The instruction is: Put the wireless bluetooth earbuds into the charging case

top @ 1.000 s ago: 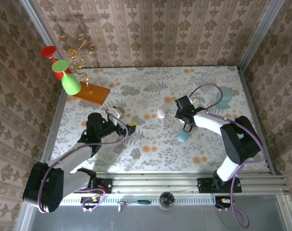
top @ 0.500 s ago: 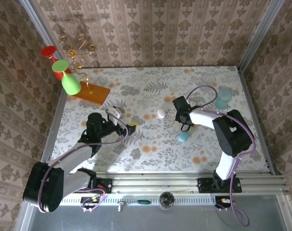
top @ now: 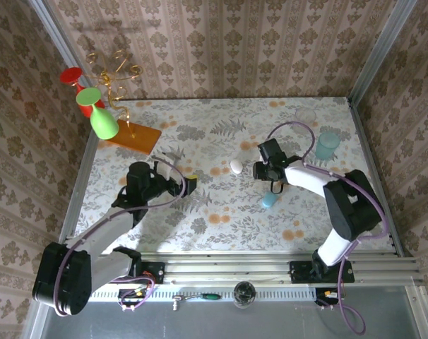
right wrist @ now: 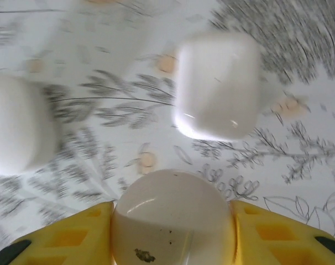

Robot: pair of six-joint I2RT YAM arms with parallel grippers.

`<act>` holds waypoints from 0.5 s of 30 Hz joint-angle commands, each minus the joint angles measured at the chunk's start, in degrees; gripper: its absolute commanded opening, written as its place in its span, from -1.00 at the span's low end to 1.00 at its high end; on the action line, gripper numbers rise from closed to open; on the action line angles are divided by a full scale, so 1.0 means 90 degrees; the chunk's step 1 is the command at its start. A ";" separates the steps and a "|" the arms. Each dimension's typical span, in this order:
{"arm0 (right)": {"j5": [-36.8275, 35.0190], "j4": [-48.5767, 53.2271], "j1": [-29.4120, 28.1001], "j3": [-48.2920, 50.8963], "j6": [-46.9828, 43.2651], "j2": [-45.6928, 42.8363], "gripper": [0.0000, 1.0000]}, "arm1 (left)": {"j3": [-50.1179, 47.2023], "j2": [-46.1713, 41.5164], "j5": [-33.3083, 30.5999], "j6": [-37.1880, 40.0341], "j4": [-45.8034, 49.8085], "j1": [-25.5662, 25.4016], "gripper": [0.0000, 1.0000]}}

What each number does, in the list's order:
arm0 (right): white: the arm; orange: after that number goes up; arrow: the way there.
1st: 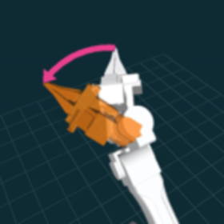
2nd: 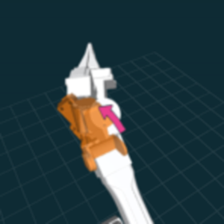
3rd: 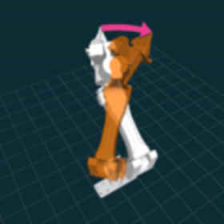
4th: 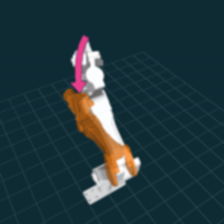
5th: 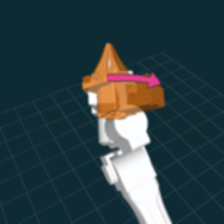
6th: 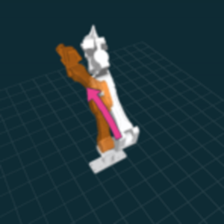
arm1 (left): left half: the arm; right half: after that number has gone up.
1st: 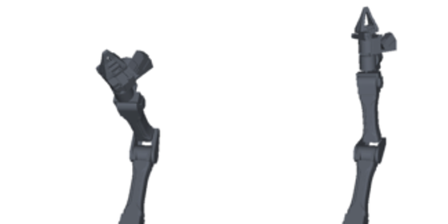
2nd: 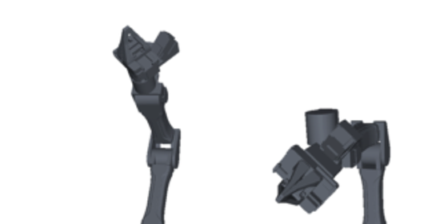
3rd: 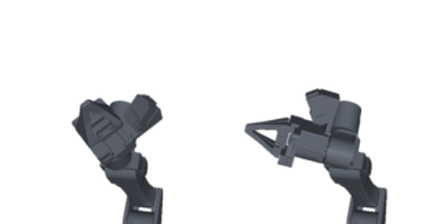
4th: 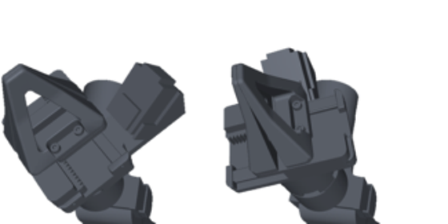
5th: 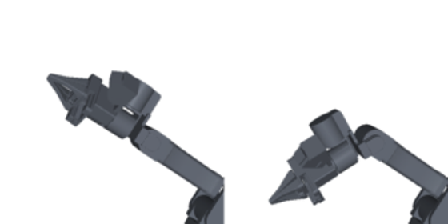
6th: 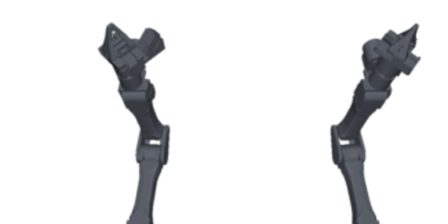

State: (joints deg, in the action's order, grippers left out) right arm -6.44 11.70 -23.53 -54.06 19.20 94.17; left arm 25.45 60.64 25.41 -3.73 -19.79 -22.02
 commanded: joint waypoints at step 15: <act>0.2594 -0.0710 -0.0872 -0.0234 -0.5220 -0.1068 -0.14 | 0.1853 -0.0055 0.0753 -0.1508 0.3119 0.0174 0.93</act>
State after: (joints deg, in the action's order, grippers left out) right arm 12.36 7.70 -30.00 -54.04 -16.40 86.28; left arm 39.42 59.27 25.80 -14.46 2.24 -20.49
